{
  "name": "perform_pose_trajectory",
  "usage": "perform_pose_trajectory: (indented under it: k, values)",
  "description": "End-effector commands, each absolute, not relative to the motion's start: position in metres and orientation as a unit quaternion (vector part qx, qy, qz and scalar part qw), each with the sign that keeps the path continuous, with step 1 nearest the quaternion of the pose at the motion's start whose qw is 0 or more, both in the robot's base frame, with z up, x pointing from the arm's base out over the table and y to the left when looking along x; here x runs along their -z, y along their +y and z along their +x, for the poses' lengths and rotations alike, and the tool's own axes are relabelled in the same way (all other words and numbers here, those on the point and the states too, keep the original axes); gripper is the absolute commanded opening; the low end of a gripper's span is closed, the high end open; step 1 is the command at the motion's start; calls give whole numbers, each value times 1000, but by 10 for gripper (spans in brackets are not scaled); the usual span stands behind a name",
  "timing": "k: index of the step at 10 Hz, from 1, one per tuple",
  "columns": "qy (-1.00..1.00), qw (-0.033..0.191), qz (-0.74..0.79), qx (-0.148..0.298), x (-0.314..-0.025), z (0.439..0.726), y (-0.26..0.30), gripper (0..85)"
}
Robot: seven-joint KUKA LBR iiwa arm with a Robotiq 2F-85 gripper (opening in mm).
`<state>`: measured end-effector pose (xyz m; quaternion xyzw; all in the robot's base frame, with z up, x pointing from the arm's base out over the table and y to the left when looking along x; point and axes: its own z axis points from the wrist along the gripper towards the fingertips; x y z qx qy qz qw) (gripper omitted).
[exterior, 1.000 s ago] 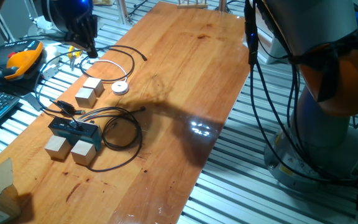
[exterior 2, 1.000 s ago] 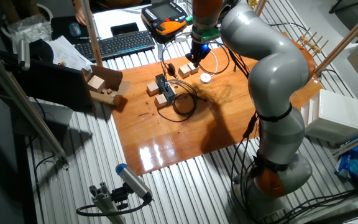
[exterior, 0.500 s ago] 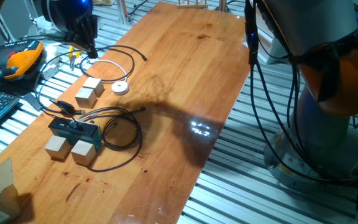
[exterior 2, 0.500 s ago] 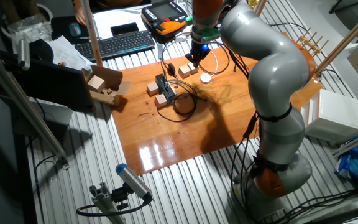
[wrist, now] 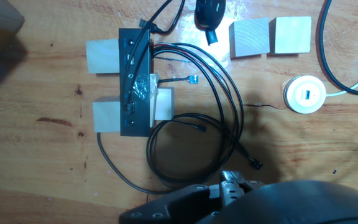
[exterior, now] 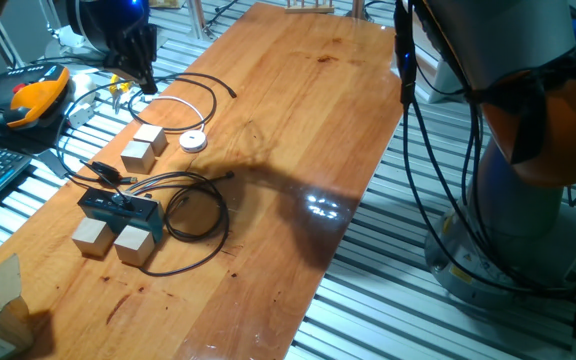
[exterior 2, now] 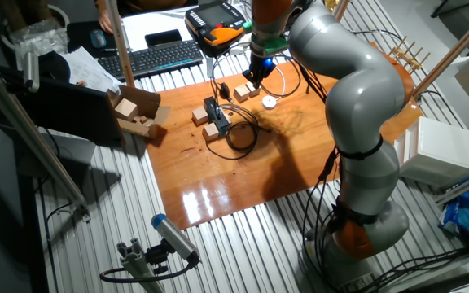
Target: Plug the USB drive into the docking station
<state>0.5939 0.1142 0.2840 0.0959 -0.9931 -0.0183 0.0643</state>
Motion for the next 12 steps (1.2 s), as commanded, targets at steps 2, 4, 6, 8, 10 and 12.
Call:
perform_pose_trajectory:
  k: [2,4,6,8,10,12]
  values:
    - [-993,64,96,18,-284,594,114,0]
    - [-993,64,96,18,-284,594,114,0]
    - [-993,64,96,17,-284,594,115,0]
    - [-993,64,96,19,-284,594,115,0]
    - [-993,60,97,17,-284,594,115,0]
    - [-993,60,99,17,-284,594,114,0]
